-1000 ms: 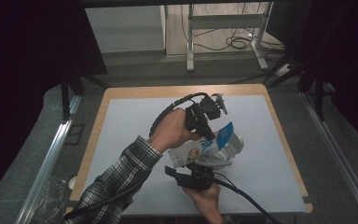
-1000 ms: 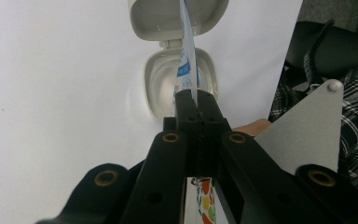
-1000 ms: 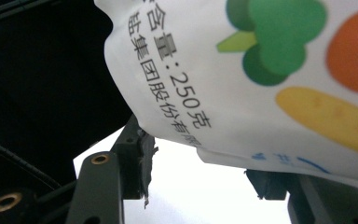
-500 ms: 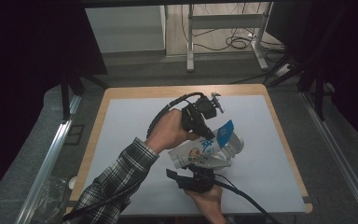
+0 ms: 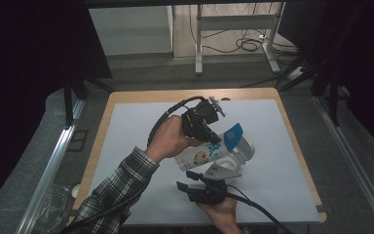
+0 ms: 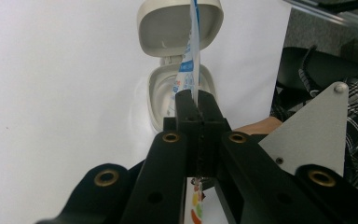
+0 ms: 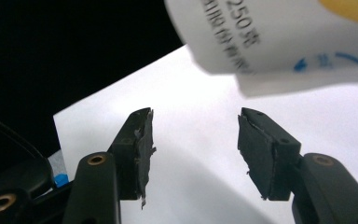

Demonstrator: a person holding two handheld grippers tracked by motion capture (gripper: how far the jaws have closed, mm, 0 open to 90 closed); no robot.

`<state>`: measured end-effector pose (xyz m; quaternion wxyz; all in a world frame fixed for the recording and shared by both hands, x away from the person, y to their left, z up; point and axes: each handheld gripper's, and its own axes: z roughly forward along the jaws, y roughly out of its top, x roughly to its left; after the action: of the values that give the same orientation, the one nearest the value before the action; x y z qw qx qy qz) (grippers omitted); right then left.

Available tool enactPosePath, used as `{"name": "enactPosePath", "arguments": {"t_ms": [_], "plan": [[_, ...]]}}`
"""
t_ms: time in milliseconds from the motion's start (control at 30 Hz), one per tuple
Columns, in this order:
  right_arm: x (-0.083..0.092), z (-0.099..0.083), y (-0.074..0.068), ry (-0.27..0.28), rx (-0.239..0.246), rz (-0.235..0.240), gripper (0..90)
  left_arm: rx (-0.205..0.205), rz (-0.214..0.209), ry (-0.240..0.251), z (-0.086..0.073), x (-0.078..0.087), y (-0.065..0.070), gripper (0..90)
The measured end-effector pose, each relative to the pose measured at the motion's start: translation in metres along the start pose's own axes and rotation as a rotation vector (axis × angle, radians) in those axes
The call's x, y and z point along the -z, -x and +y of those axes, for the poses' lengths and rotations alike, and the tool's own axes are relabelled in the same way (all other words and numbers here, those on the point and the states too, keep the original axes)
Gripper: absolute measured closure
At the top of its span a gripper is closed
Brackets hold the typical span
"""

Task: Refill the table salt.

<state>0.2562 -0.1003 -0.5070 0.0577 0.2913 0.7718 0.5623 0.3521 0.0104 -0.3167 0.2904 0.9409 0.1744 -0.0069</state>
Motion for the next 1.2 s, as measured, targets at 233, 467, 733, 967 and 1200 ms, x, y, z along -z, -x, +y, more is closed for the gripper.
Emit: {"name": "enactPosePath", "arguments": {"t_ms": [233, 467, 733, 967, 1200], "plan": [[0.008, -0.001, 0.000, -0.016, 0.043, -0.016, 45.3, 0.009, 0.015, 0.041, -0.010, 0.002, -0.002, 90.0], [0.017, -0.003, 0.004, -0.040, 0.053, -0.018, 45.4, 0.011, 0.023, 0.081, -0.021, 0.004, -0.005, 90.0], [0.027, -0.004, 0.008, -0.056, 0.067, -0.026, 45.6, 0.031, 0.051, 0.121, -0.036, 0.005, -0.011, 90.0], [0.034, -0.005, 0.011, -0.068, 0.061, -0.030, 45.6, 0.043, 0.068, 0.134, -0.047, 0.006, -0.019, 90.0], [0.040, -0.007, 0.015, -0.079, 0.066, -0.034, 45.6, 0.060, 0.087, 0.149, -0.057, 0.005, -0.029, 90.0]]}}
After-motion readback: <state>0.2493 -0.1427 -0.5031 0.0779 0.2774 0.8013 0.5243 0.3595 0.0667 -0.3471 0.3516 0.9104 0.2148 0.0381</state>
